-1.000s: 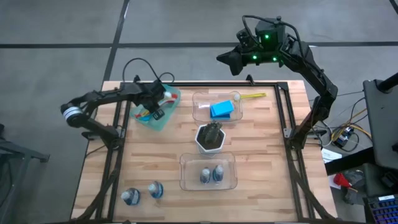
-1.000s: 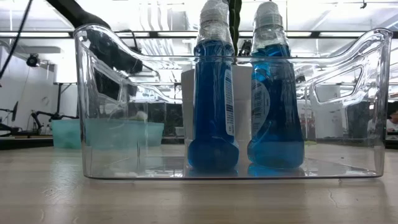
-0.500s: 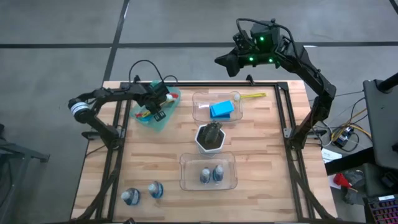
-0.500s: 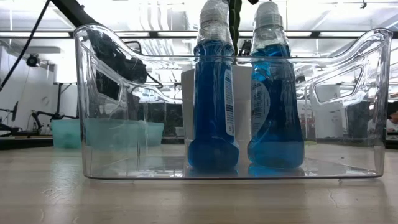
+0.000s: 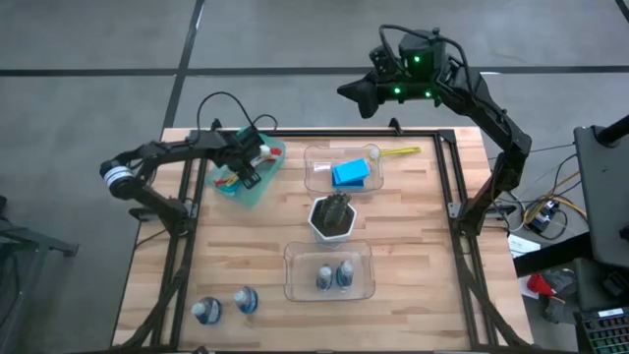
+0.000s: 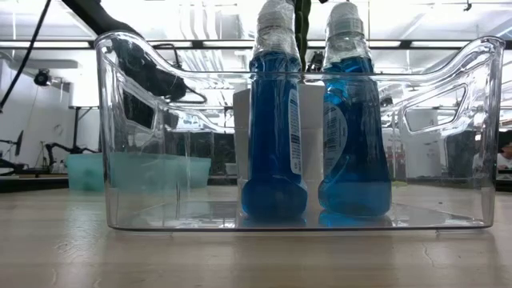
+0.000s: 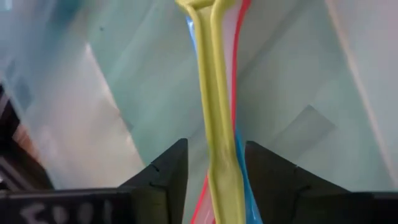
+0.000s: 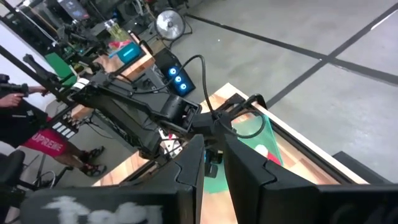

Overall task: Pick & Place Kitchen Sink Supplies
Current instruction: Put the blue dishwashing liquid bottle into the bottom transparent bin

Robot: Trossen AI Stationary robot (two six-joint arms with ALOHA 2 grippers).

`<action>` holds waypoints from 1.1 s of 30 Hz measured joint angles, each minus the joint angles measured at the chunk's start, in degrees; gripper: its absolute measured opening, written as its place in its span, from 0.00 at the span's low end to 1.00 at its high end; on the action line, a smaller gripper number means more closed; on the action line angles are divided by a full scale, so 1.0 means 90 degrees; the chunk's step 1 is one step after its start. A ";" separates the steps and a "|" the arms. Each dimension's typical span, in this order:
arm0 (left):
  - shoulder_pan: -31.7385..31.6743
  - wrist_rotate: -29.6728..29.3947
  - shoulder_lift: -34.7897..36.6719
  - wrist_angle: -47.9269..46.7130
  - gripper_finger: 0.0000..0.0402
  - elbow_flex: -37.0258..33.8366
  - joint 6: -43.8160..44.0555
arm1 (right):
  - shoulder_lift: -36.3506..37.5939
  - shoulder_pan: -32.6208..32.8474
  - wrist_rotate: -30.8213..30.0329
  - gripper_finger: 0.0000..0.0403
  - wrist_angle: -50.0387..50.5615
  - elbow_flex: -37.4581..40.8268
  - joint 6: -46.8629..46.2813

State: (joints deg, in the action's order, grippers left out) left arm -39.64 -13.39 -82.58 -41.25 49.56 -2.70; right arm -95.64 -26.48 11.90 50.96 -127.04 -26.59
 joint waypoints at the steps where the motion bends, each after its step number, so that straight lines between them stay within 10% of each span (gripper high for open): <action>1: 0.0000 -0.0012 0.0063 -0.0045 0.39 0.0005 0.0063 | 0.0000 0.0000 0.0000 0.14 -0.0029 0.0000 0.0000; 27: 0.0544 0.4263 0.3312 -0.2794 0.48 0.1214 0.3900 | 0.0000 0.0159 0.0005 0.14 -0.0030 0.0090 -0.0342; 33: 0.1453 0.4173 0.3931 -0.2563 0.50 0.1209 0.4923 | -0.0010 0.0222 0.0003 0.14 -0.0016 0.0164 -0.0377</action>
State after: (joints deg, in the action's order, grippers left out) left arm -26.56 24.16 -47.20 -64.32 60.45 41.61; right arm -95.72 -24.48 11.93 50.81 -125.56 -29.98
